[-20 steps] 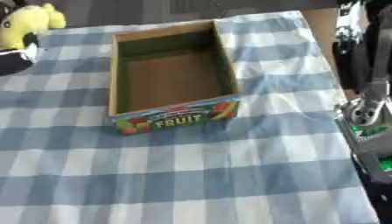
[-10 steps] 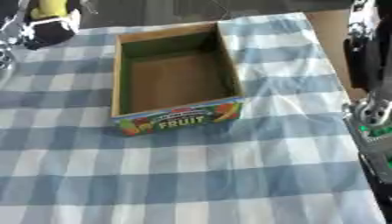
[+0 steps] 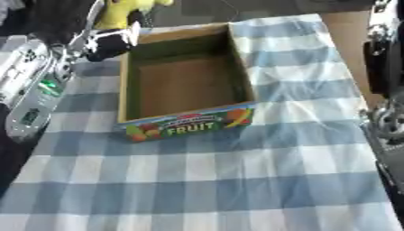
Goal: Pick up objects on the table and place them in the box.
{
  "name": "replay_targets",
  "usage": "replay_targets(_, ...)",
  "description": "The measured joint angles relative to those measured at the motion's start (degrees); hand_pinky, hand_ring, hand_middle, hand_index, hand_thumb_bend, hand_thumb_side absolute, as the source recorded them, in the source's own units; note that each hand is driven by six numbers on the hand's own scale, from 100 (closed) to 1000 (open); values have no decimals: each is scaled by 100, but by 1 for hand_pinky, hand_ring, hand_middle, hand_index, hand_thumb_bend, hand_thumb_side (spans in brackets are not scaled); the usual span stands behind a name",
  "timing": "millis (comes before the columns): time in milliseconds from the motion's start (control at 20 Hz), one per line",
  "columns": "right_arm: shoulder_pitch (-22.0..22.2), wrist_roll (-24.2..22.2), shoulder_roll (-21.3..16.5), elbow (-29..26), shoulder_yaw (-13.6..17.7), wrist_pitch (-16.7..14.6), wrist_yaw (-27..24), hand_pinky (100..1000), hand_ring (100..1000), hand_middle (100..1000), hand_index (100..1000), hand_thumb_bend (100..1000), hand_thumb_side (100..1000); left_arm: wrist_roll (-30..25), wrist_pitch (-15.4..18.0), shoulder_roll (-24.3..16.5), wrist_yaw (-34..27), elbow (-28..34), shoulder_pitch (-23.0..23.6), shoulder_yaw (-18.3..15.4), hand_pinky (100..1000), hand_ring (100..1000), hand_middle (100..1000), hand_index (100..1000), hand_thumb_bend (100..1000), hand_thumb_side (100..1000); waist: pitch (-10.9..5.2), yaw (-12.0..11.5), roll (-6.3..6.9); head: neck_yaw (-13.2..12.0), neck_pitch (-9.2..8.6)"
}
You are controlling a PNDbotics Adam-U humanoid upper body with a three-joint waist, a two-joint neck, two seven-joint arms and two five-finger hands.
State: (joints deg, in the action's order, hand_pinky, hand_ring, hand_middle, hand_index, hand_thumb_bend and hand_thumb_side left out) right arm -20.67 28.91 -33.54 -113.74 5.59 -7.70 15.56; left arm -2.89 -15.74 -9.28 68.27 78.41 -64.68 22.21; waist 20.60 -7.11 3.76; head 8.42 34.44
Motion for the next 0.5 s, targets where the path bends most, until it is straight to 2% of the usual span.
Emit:
replay_targets(300, -4, -13, 6, 0, -3, 13, -5, 763, 729, 774, 911, 100, 943, -87, 279, 232, 270, -209, -12, 157, 423, 452, 377, 405, 100, 327, 32, 24, 1, -4, -35)
replay_targets(500, -8, -17, 9, 0, -5, 15, -6, 763, 728, 774, 910, 100, 944, -208, 579, 326, 484, -384, -12, 299, 452, 472, 392, 419, 100, 315, 52, 42, 0, 41, -37)
